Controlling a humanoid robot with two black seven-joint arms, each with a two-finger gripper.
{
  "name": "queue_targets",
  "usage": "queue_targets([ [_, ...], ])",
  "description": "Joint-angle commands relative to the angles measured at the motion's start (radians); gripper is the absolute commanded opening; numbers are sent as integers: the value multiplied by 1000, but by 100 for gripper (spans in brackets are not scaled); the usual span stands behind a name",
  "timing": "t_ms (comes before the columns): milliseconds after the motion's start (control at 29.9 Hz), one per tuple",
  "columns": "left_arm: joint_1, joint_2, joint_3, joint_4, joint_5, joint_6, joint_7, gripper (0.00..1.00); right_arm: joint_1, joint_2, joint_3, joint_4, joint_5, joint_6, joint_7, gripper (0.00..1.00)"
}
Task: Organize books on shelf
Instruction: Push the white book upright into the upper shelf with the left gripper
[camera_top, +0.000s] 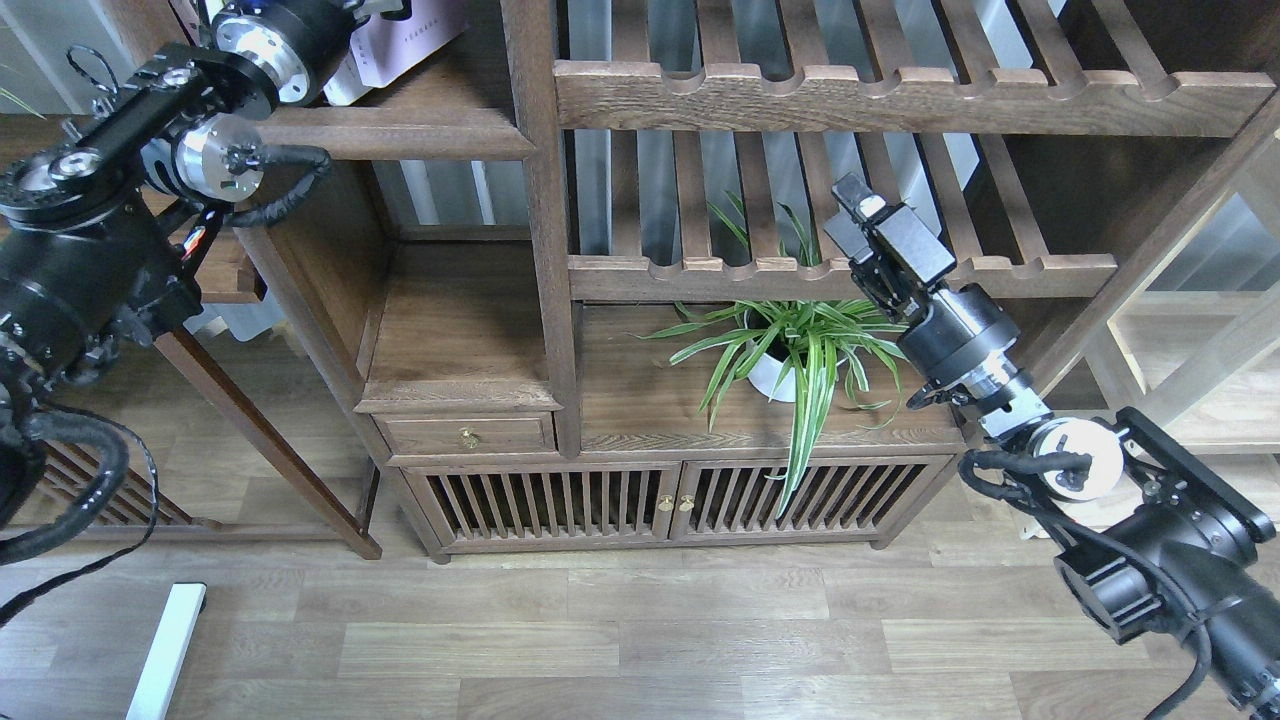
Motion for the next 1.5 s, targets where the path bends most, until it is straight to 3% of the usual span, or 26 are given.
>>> queue_targets([
  [0, 3, -2, 1, -1, -1, -2, -11, 15, 0, -1, -1, 0, 0, 0, 0, 90],
  [502, 16, 4, 27, -8, -2, -2, -23, 37, -1, -10, 1, 0, 0, 0, 0, 90],
  [1471, -78, 33, 12, -32, -2, 14, -8, 38, 6, -14, -4, 0, 0, 0, -2, 90],
])
